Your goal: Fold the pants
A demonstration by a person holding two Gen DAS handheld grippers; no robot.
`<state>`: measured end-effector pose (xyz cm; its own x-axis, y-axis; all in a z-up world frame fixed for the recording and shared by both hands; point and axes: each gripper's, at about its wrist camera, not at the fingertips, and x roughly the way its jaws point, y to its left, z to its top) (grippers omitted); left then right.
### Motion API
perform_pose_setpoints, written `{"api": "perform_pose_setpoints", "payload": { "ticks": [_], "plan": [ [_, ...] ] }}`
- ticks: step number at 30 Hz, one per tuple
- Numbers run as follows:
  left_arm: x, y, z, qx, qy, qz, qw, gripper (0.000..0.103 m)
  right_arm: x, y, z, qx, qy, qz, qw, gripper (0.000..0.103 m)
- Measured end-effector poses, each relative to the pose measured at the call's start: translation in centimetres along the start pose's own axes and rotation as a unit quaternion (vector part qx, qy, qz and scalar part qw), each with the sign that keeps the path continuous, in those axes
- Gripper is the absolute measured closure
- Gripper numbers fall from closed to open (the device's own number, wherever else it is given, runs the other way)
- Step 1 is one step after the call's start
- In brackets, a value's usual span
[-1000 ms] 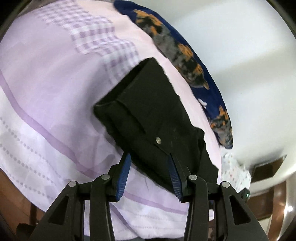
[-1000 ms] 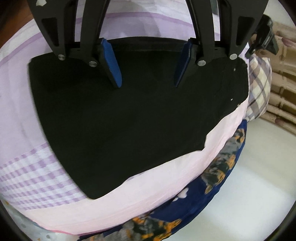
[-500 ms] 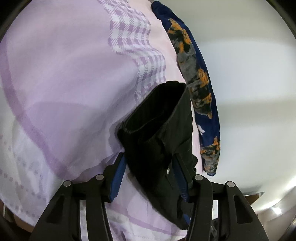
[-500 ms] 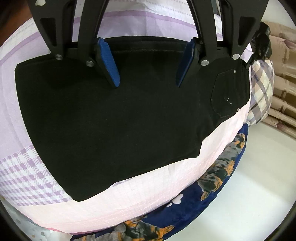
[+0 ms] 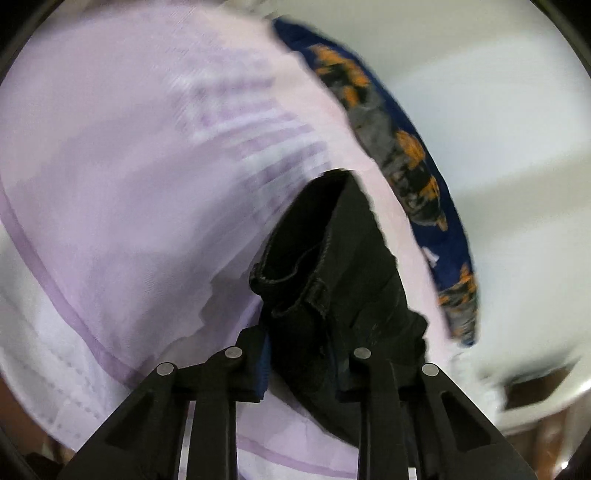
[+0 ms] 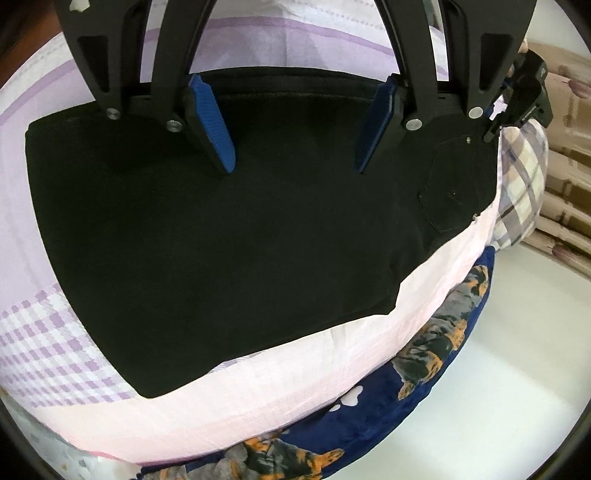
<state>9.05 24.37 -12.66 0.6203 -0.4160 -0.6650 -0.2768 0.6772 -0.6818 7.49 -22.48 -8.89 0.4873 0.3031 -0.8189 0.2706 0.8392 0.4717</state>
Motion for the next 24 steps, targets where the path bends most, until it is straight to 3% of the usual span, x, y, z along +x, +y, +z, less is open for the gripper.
{"api": "perform_pose_setpoints", "payload": {
  "ticks": [4, 11, 19, 24],
  "plan": [
    [-1.4, -5.6, -1.0, 0.108, -0.029, 0.022, 0.9935, 0.08, -0.6, -0.9, 0.8, 0.024, 0.012, 0.03, 0.999, 0.037],
    [-2.8, -14.3, -2.6, 0.212, -0.042, -0.027, 0.976, 0.08, -4.3, -2.9, 2.3, 0.039, -0.028, 0.048, 0.998, 0.037],
    [0.3, -25.2, -8.6, 0.346, 0.005, -0.074, 0.9352, 0.081, -8.2, -6.1, 3.1, 0.06, -0.067, 0.058, 0.994, 0.037],
    [4.3, -29.1, -13.8, 0.404, 0.071, -0.09, 0.9074, 0.081, -9.5, -8.3, 2.9, 0.066, -0.078, 0.056, 0.993, 0.037]
  ]
}}
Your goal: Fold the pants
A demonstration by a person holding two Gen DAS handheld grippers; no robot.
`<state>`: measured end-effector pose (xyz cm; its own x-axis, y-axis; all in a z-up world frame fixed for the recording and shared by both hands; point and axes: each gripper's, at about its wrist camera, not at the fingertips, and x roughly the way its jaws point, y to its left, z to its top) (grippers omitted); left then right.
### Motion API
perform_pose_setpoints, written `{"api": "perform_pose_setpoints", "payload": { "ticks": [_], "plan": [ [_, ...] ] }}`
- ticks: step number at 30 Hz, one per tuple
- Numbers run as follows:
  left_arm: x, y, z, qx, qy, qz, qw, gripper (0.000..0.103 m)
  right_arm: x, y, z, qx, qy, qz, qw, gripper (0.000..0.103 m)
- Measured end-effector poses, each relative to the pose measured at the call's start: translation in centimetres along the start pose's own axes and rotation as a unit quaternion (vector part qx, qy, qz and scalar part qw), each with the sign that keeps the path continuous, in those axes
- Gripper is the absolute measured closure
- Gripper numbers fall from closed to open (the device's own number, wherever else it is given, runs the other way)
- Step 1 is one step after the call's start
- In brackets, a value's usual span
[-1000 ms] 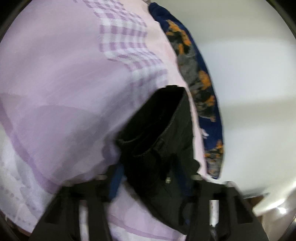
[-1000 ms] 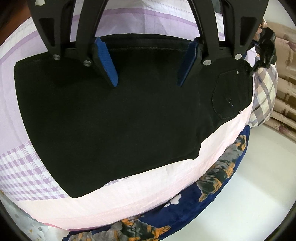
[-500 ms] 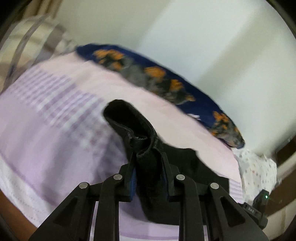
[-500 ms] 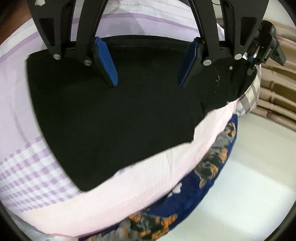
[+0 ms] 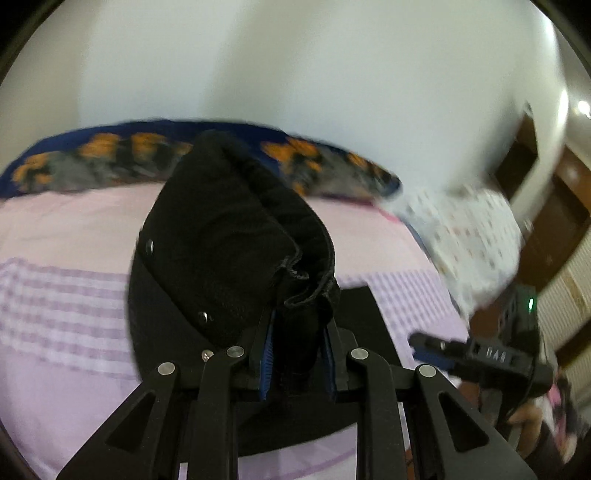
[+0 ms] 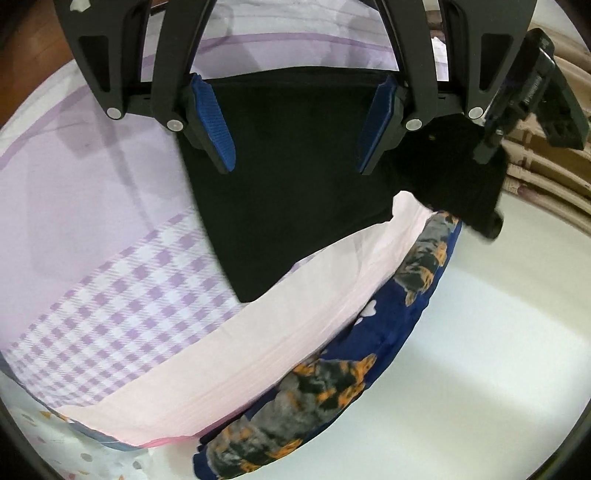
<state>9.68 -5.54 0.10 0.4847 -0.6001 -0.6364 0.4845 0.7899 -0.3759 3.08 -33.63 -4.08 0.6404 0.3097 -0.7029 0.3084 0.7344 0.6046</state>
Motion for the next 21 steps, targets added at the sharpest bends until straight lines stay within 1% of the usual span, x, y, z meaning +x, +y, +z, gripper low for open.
{"api": "perform_pose_setpoints", "payload": {
  "ticks": [2, 4, 5, 8, 11, 12, 14, 15, 17, 18, 20, 21],
  "plan": [
    [1.9, -1.6, -0.4, 0.008, 0.029, -0.009, 0.9995, 0.081, -0.4, -0.9, 0.1, 0.003, -0.003, 0.0, 1.0, 0.037],
    [4.4, -2.7, -1.2, 0.013, 0.066, -0.011, 0.9977, 0.081, -0.8, -1.8, 0.2, 0.005, -0.007, -0.003, 1.0, 0.037],
    [5.8, -3.0, -1.9, 0.017, 0.084, -0.005, 0.9963, 0.081, -0.9, -2.1, 0.2, 0.005, -0.009, -0.005, 1.0, 0.037],
    [8.2, -3.9, -3.4, 0.04, 0.108, 0.021, 0.9931, 0.081, -1.1, -2.8, 0.0, 0.005, -0.013, -0.012, 1.0, 0.037],
    [8.6, -4.9, -4.0, 0.066, 0.106, 0.03, 0.9917, 0.077, -0.8, -2.8, 0.0, -0.006, -0.006, -0.011, 1.0, 0.037],
    [8.4, -5.2, -4.0, 0.072, 0.105, 0.028, 0.9915, 0.076, -0.6, -2.7, 0.0, -0.012, -0.002, -0.008, 1.0, 0.037],
    [7.9, -4.9, -3.7, 0.073, 0.107, 0.017, 0.9914, 0.071, -0.2, -2.4, 0.0, -0.023, 0.004, -0.007, 1.0, 0.037],
    [7.5, -4.9, -3.6, 0.071, 0.11, 0.011, 0.9913, 0.07, -0.2, -2.1, 0.0, -0.034, 0.005, 0.008, 0.999, 0.037],
    [6.9, -4.8, -3.5, 0.071, 0.108, -0.008, 0.9916, 0.067, -0.1, -1.7, 0.1, -0.048, -0.004, 0.022, 0.999, 0.037],
    [6.1, -4.8, -3.5, 0.071, 0.099, -0.018, 0.9924, 0.067, -0.1, -1.4, 0.3, -0.058, -0.009, 0.029, 0.998, 0.037],
    [4.1, -4.3, -3.0, 0.07, 0.069, -0.022, 0.9949, 0.065, 0.0, -1.2, 0.5, -0.068, -0.013, 0.037, 0.997, 0.037],
    [3.4, -3.9, -2.7, 0.069, 0.057, -0.019, 0.9958, 0.06, 0.1, -1.1, 0.7, -0.074, -0.011, 0.045, 0.996, 0.037]
  ]
}}
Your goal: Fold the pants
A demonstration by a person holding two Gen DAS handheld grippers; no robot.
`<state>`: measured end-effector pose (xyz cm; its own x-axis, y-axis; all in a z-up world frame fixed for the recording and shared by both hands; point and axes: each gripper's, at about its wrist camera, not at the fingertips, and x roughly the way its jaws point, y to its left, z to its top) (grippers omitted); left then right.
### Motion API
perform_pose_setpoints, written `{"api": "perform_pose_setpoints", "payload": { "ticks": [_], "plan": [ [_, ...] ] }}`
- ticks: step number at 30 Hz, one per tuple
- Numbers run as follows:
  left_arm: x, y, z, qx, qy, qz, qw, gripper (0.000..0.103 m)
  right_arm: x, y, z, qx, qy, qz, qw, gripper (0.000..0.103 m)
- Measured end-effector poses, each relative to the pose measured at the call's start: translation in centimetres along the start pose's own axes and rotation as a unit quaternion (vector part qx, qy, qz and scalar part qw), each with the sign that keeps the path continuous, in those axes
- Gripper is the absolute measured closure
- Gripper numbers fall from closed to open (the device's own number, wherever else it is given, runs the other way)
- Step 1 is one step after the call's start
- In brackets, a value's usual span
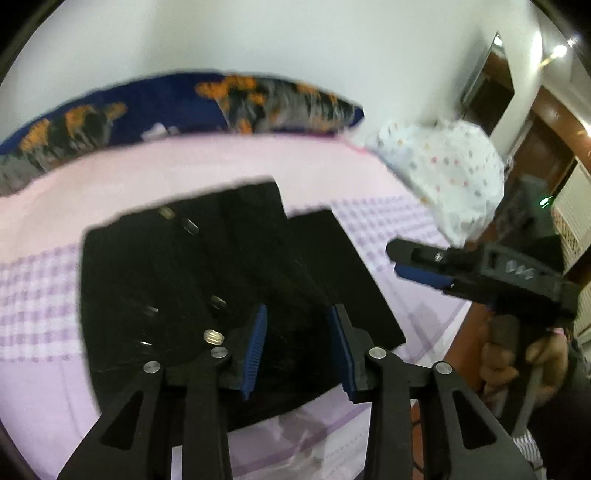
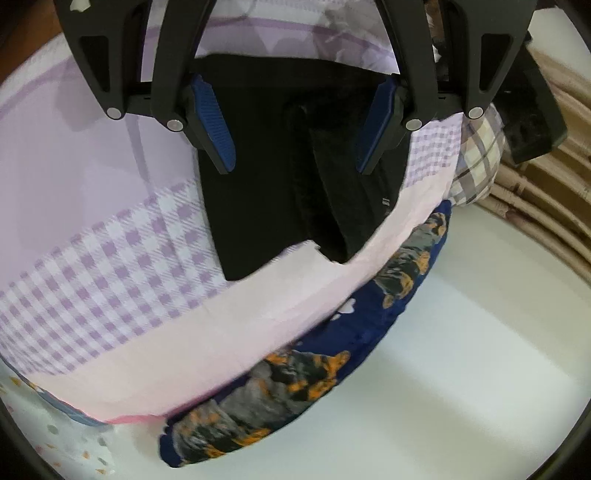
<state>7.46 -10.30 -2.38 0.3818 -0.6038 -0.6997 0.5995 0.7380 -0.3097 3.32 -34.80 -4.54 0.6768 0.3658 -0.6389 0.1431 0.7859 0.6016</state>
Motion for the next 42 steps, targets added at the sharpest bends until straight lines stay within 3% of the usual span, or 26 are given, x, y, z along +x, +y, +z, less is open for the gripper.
{"api": "perform_pose_setpoints", "payload": {
  "ticks": [2, 4, 9, 13, 19, 24, 25, 26, 29, 34, 38, 42],
  "plan": [
    [-1.6, 1.5, 0.3, -0.008, -0.025, 0.026, 0.9993, 0.051, 0.6, 0.1, 0.4, -0.004, 0.016, 0.018, 1.0, 0.037],
    [-2.1, 3.0, 0.2, -0.016, -0.033, 0.051, 0.998, 0.051, 1.7, 0.0, 0.8, 0.006, 0.036, 0.042, 0.998, 0.037],
    [-1.9, 7.8, -1.1, -0.073, -0.014, 0.106, 0.9916, 0.051, 4.9, 0.4, 1.6, -0.009, 0.085, 0.062, 0.994, 0.037],
    [-1.4, 10.1, -2.6, -0.106, 0.002, 0.111, 0.9881, 0.051, 7.7, 0.5, 2.5, -0.026, 0.116, 0.058, 0.991, 0.037],
    [0.5, 9.9, -4.2, -0.094, 0.027, 0.123, 0.9876, 0.05, 10.4, 0.5, 3.3, -0.066, 0.149, 0.05, 0.985, 0.037],
    [1.7, 10.1, -4.6, -0.097, 0.043, 0.12, 0.9871, 0.046, 12.3, 1.0, 3.5, -0.083, 0.16, 0.077, 0.981, 0.039],
    [1.8, 10.0, -4.7, -0.097, 0.043, 0.118, 0.9873, 0.045, 12.6, 1.1, 3.7, -0.08, 0.164, 0.085, 0.98, 0.043],
    [1.9, 10.0, -4.7, -0.096, 0.042, 0.119, 0.9874, 0.043, 13.1, 1.2, 3.8, -0.075, 0.172, 0.098, 0.977, 0.055],
    [2.1, 9.8, -4.8, -0.089, 0.041, 0.123, 0.9876, 0.04, 14.7, 1.0, 3.2, -0.042, 0.199, 0.137, 0.97, 0.068],
    [2.4, 9.8, -4.5, -0.085, 0.039, 0.122, 0.9881, 0.037, 15.2, 1.0, 2.9, -0.032, 0.194, 0.149, 0.969, 0.077],
    [2.3, 10.0, -4.2, -0.087, 0.04, 0.118, 0.9884, 0.036, 14.3, 1.7, 2.6, -0.025, 0.172, 0.129, 0.976, 0.086],
    [0.8, 11.5, -3.4, -0.135, 0.021, 0.073, 0.9879, 0.036, 12.3, 3.9, 2.8, -0.032, 0.146, 0.116, 0.982, 0.09]
  ]
}}
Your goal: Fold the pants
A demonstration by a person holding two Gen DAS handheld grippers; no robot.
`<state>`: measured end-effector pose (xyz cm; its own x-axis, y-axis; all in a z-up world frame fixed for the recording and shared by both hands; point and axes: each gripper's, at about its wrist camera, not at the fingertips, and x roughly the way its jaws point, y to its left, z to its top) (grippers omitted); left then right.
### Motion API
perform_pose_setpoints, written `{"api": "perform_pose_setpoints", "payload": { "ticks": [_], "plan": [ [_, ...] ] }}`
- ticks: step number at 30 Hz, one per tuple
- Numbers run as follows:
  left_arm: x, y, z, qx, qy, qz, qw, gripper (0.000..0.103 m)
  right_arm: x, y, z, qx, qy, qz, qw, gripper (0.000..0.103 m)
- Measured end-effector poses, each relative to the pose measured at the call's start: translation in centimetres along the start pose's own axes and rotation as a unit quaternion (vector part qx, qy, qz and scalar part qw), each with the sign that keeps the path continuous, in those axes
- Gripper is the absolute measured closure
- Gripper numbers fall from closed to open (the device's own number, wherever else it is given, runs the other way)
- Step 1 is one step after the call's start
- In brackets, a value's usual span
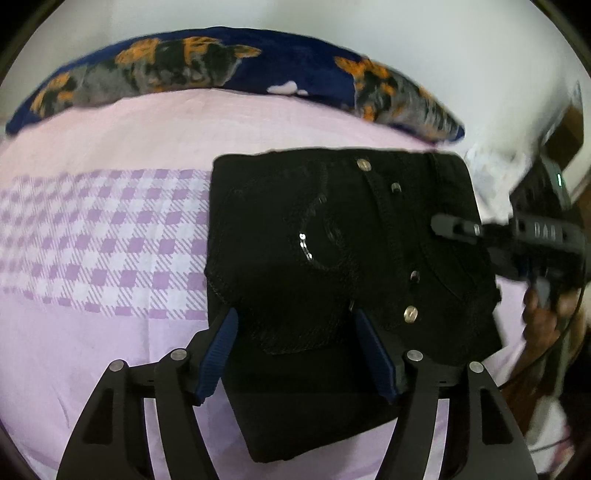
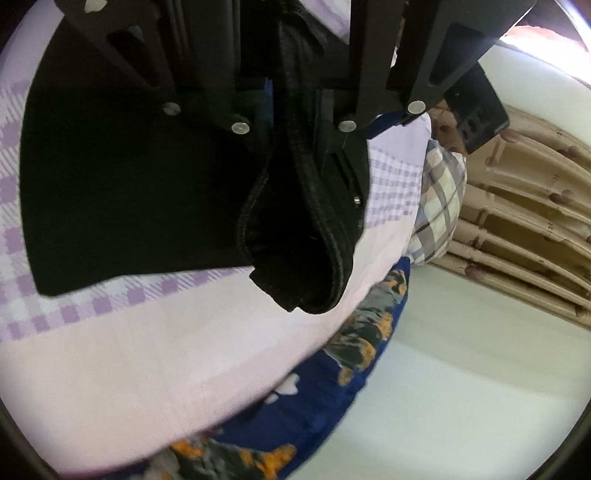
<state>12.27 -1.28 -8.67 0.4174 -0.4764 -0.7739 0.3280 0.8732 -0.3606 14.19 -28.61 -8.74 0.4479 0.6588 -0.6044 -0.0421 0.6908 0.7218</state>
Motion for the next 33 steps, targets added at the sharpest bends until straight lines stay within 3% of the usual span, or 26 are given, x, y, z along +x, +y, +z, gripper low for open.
{"api": "perform_pose_setpoints", "payload": {
  "ticks": [3, 10, 17, 19, 21, 22, 26, 33],
  "plan": [
    [-1.6, 1.0, 0.7, -0.035, -0.029, -0.024, 0.9987, 0.036, -1.4, 2.2, -0.1, -0.014, -0.009, -0.003, 1.0, 0.091],
    [-3.1, -0.9, 2.8, 0.003, -0.056, -0.018, 0.9983, 0.036, -5.6, 5.3, 0.4, -0.04, -0.049, 0.011, 0.998, 0.092],
    [-0.4, -4.9, 1.5, 0.066, -0.024, -0.03, 0.997, 0.036, -8.3, -0.9, -0.5, 0.014, -0.079, -0.052, 0.995, 0.092],
    [0.8, -5.7, 0.7, 0.082, -0.005, -0.027, 0.9963, 0.036, -7.7, -3.4, -1.0, 0.03, -0.069, -0.078, 0.994, 0.092],
    [2.2, -6.2, -0.4, 0.101, 0.021, -0.019, 0.9945, 0.036, -6.8, -5.5, -1.8, 0.042, -0.053, -0.113, 0.991, 0.085],
    [2.6, -6.4, -0.8, 0.11, 0.027, -0.012, 0.9935, 0.036, -6.9, -6.0, -2.1, 0.048, -0.058, -0.116, 0.99, 0.077],
    [3.0, -7.1, -2.3, 0.148, 0.026, 0.008, 0.9886, 0.036, -8.4, -6.1, -3.0, 0.067, -0.074, -0.112, 0.989, 0.071],
    [2.6, -6.9, -2.5, 0.138, 0.025, 0.006, 0.9901, 0.035, -11.4, -5.0, -6.0, 0.07, -0.096, -0.106, 0.987, 0.069]
  ]
}}
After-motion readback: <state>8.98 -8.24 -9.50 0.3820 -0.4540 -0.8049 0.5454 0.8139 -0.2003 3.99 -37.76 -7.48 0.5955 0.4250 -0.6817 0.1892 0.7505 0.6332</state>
